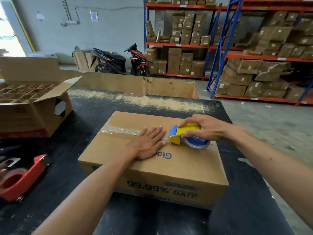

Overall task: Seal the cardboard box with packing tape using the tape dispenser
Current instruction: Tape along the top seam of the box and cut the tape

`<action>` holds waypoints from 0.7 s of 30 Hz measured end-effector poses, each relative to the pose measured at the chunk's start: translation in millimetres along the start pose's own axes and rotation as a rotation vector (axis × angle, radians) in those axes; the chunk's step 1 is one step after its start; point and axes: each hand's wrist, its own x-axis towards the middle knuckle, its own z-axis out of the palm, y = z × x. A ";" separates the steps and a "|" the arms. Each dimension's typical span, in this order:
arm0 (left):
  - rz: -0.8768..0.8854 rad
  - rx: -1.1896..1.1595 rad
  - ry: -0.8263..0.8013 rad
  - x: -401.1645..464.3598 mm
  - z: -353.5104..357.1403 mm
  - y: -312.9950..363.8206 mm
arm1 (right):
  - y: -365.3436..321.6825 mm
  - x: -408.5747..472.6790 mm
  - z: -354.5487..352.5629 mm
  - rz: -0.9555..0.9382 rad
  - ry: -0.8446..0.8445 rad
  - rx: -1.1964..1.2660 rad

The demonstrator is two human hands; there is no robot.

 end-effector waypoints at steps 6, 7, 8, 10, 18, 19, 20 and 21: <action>-0.002 0.032 -0.027 1.6 0.9 -1.1 | 0.1 -3.2 9.6 -0.010 0.161 -0.049; -0.004 0.036 -0.030 1.7 1.2 -1.3 | 0.4 -3.5 8.2 -0.015 0.155 -0.035; -0.008 0.040 -0.030 1.7 1.7 -1.3 | 0.9 -4.0 6.8 -0.018 0.151 -0.024; -0.016 0.042 -0.029 2.0 1.3 -1.3 | 2.1 -7.2 3.9 -0.022 0.157 -0.009; -0.002 0.042 -0.027 3.0 4.0 -5.0 | 33.3 -42.0 -7.4 -0.011 0.136 0.050; 0.001 0.043 -0.030 3.5 4.4 -5.7 | 39.5 -48.3 -9.8 0.006 0.139 0.068; 0.003 0.041 -0.031 3.7 4.6 -6.1 | 46.8 -55.9 -11.3 0.022 0.141 0.090; 0.002 0.036 -0.030 3.8 4.8 -6.5 | 54.7 -64.1 -12.1 0.034 0.143 0.110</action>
